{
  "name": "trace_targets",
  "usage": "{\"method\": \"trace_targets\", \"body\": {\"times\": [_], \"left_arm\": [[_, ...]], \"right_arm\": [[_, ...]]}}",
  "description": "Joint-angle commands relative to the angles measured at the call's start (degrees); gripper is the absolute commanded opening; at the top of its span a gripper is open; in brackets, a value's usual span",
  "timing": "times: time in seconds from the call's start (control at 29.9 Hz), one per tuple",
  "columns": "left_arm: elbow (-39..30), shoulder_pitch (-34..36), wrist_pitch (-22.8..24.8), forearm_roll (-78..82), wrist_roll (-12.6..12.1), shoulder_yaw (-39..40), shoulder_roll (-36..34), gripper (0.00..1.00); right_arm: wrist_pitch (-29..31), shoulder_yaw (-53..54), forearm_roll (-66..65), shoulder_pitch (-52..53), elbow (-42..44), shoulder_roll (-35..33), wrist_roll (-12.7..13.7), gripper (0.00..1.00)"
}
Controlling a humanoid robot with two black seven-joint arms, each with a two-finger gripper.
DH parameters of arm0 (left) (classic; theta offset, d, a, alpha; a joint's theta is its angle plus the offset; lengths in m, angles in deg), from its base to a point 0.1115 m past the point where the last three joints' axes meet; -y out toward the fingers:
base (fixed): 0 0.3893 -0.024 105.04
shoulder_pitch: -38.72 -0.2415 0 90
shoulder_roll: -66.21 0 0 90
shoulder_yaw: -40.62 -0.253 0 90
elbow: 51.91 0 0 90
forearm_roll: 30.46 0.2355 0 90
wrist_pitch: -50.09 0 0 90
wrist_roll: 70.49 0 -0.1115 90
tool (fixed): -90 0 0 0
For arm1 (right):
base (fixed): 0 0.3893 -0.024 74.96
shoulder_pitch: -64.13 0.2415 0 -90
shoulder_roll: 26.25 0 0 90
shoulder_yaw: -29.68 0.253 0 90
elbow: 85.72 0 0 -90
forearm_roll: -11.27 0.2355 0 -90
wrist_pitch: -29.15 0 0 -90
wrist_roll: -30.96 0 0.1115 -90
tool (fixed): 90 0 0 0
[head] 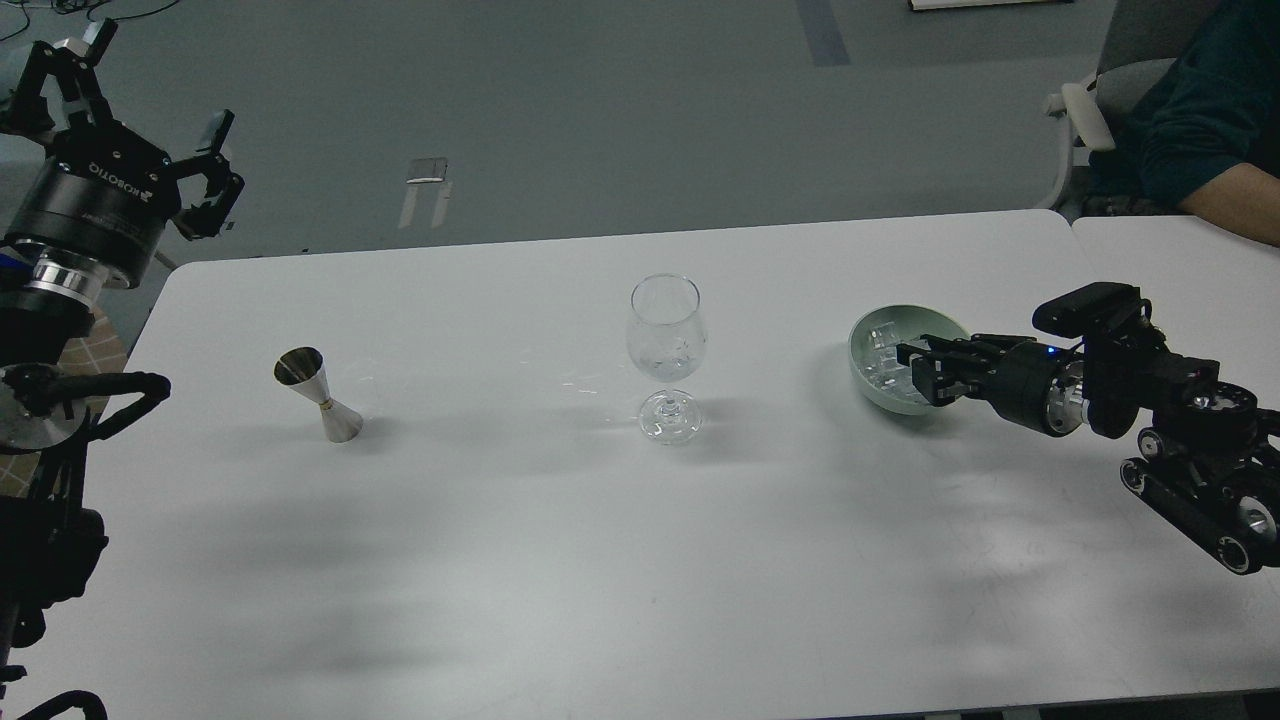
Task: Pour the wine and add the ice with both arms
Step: 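Lift the ice cube with the right gripper and move it over the wine glass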
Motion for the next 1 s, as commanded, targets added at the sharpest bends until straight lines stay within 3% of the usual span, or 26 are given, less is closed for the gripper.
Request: {"method": "trace_targets", "body": {"times": [0.0, 0.43, 0.7, 0.97], "left_arm": [[0.00, 0.00, -0.01, 0.00, 0.02, -0.07, 0.08, 0.98], [-0.09, 0.17, -0.01, 0.00, -0.07, -0.15, -0.01, 0.98], [-0.09, 0.52, -0.18, 0.00, -0.07, -0.33, -0.01, 0.98], [-0.18, 0.61, -0.36, 0.00, -0.07, -0.42, 0.08, 0.98]], "right_arm": [[-0.98, 0.68, 0.27, 0.33, -3.52, -2.35, -0.02, 0.07], [-0.63, 1.82, 0.62, 5.59, -24.17, -12.81, -0.02, 0.08], [0.07, -2.57, 0.18, 12.72, -27.97, -12.29, -0.02, 0.07], [0.42, -11.44, -0.52, 19.84, -27.70, -5.88, 0.07, 0.08]]}}
